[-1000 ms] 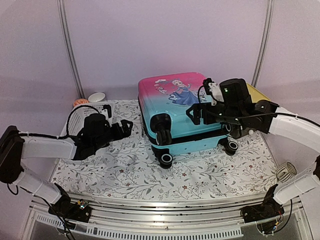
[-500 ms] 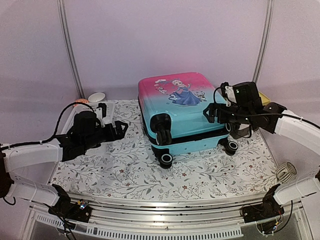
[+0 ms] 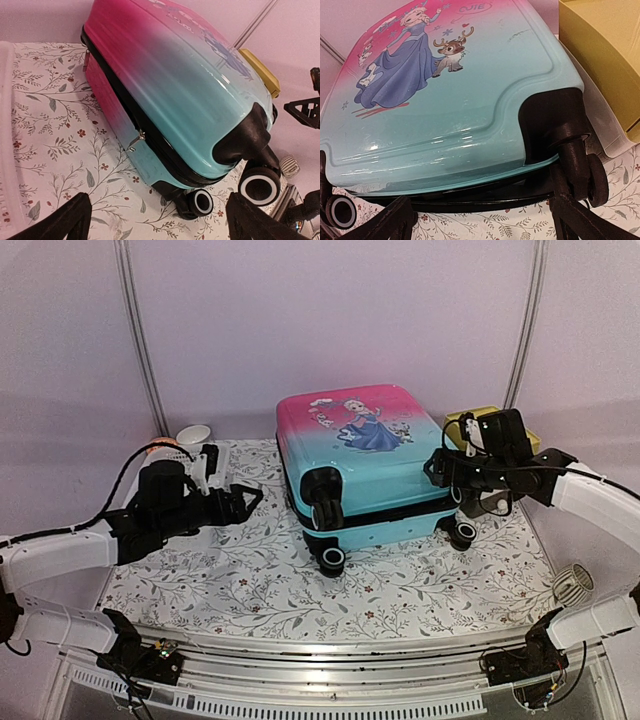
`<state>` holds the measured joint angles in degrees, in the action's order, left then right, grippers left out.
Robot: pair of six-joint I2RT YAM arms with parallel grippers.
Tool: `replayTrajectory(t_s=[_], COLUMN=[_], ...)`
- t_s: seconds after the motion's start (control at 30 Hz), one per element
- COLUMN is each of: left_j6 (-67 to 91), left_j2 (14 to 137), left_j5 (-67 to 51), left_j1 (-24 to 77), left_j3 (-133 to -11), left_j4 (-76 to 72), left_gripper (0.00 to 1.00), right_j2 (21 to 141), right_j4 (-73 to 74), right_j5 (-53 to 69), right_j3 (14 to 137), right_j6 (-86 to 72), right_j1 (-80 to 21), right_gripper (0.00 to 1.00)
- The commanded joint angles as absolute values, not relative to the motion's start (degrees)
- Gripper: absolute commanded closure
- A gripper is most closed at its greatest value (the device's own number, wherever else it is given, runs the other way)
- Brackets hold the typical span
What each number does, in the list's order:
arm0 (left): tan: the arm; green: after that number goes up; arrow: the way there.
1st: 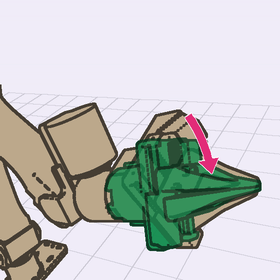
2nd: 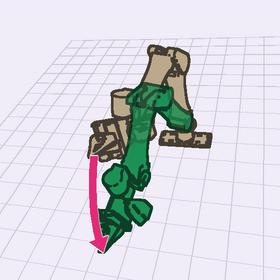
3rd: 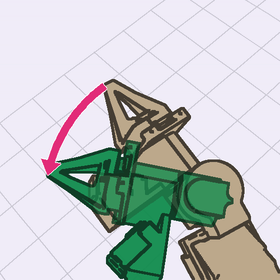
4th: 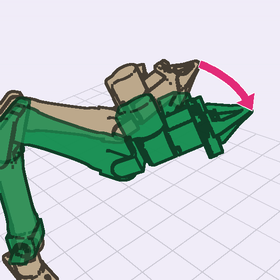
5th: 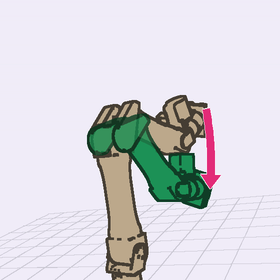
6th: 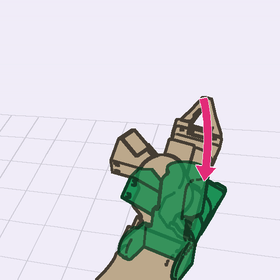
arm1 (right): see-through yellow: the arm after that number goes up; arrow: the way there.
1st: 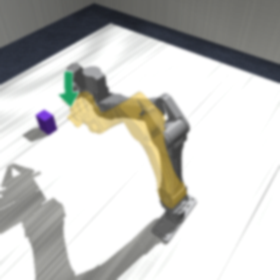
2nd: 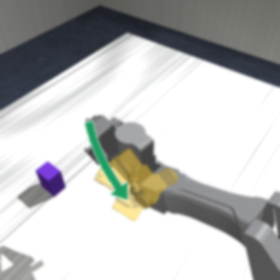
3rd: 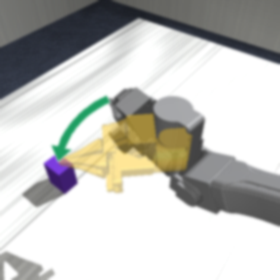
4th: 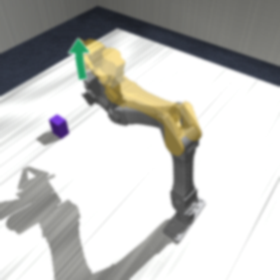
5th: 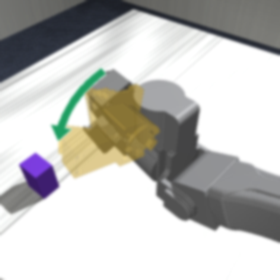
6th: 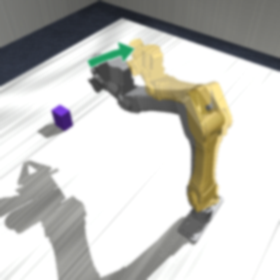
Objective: Open, take out, and arrange the luggage
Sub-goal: Unzip the zipper of the luggage, then adjust the luggage at the center of the board.
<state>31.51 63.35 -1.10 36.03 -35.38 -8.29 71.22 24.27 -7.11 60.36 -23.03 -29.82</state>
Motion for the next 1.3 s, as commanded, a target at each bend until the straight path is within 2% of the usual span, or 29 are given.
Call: replayTrajectory(t_s=[0.0, 0.6, 1.03, 1.27], left_j6=[31.12, 33.12, 34.63, 35.4], left_j2=[62.93, 63.34, 66.59, 70.4], left_j5=[-5.54, -9.88, 0.66, 2.63], left_j1=[35.77, 38.4, 48.37, 50.0], left_j3=[-35.85, -38.85, -45.57, -48.62], left_j4=[-8.61, -7.07, 1.22, 3.41], left_gripper=[0.04, 0.02, 0.02, 0.02], right_j2=[69.46, 69.61, 67.92, 71.07], right_j4=[24.7, 24.49, 25.64, 26.11], right_j5=[-7.6, -7.13, -4.52, -4.28], right_j3=[59.22, 57.25, 56.3, 56.59], right_j6=[-23.38, -20.2, -18.75, -16.88], right_j1=[-29.18, -29.12, -23.22, -22.22], right_gripper=[0.01, 0.01, 0.01, 0.0])
